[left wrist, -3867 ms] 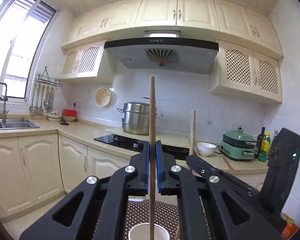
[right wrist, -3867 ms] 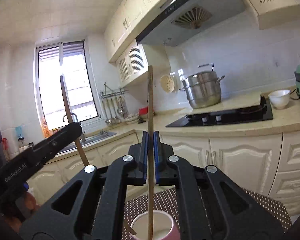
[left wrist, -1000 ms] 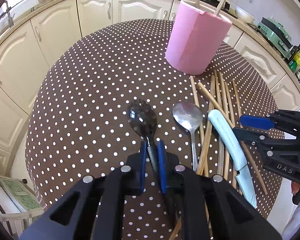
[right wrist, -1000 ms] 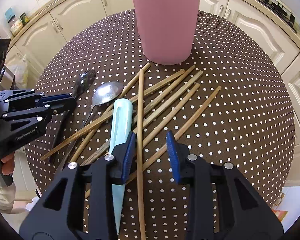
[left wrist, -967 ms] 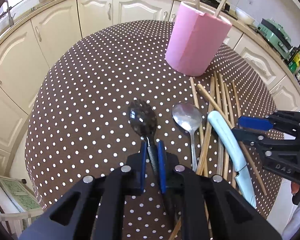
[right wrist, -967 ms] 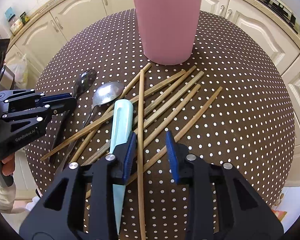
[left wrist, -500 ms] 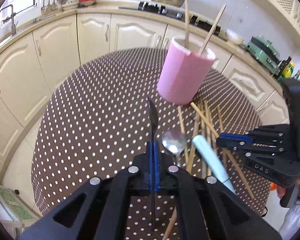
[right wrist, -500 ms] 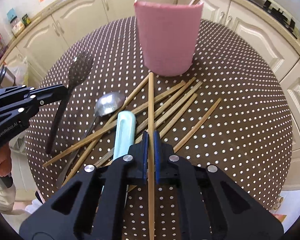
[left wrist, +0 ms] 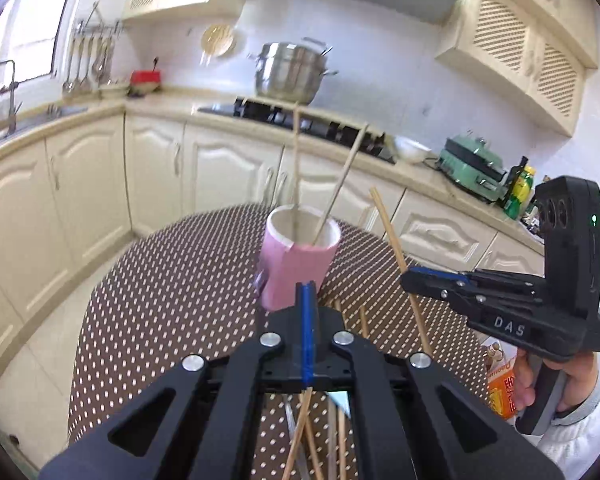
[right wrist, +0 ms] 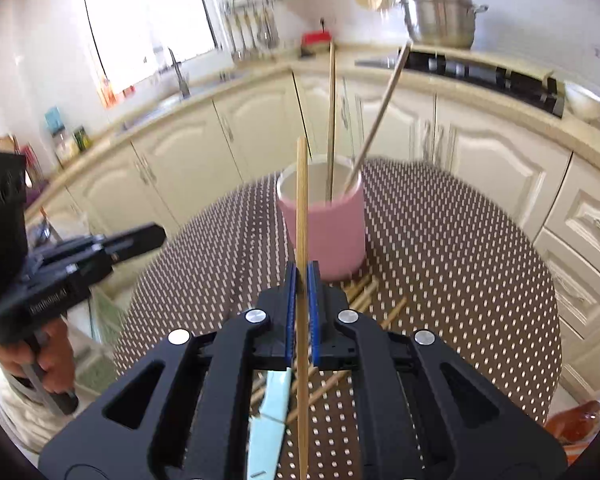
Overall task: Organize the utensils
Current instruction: 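Carry the dark spoon and chopstick over the pink cup and release both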
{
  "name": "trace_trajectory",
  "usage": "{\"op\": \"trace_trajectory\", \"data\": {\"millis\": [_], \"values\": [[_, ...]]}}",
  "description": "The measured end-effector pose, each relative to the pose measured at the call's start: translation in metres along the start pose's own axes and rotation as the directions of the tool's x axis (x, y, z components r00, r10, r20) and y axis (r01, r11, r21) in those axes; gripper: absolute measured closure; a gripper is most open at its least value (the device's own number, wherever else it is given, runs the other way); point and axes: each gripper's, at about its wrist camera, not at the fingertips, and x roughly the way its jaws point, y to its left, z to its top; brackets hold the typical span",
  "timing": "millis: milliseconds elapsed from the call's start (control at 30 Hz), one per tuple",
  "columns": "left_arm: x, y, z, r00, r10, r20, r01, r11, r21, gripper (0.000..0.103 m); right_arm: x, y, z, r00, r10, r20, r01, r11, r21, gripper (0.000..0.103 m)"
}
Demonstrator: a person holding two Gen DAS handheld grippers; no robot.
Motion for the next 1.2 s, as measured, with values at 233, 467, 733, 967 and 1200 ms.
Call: {"op": "trace_trajectory", "data": {"millis": [233, 467, 733, 967, 1200], "values": [[0.028, 0.005, 0.007, 0.994, 0.042, -0.104, -0.041, 0.999, 0.010, 0.101, 0.007, -0.009, 0.010, 1.000, 0.017, -0.011, -0.017, 0.999, 0.028, 0.097], [0.097, 0.042, -0.004, 0.949, 0.099, -0.300, -0.110, 0.994, -0.021, 0.067, 0.033, -0.023, -0.005, 0.999, -0.009, -0.035, 0.012, 0.997, 0.078, 0.097], [0.169, 0.056, -0.013, 0.880, 0.174, -0.442, -0.175, 0.984, 0.038, 0.073, 0.062, -0.047, -0.010, 0.998, -0.009, -0.058, 0.017, 0.992, 0.128, 0.097], [0.189, 0.058, -0.009, 0.866, 0.211, -0.453, -0.212, 0.976, 0.050, 0.092, 0.066, -0.058, -0.008, 0.999, -0.001, -0.039, 0.007, 0.988, 0.154, 0.097], [0.134, 0.071, -0.012, 0.950, 0.137, -0.281, -0.168, 0.982, -0.089, 0.092, 0.041, -0.058, 0.002, 0.998, 0.008, 0.065, -0.018, 0.987, 0.157, 0.097]]}}
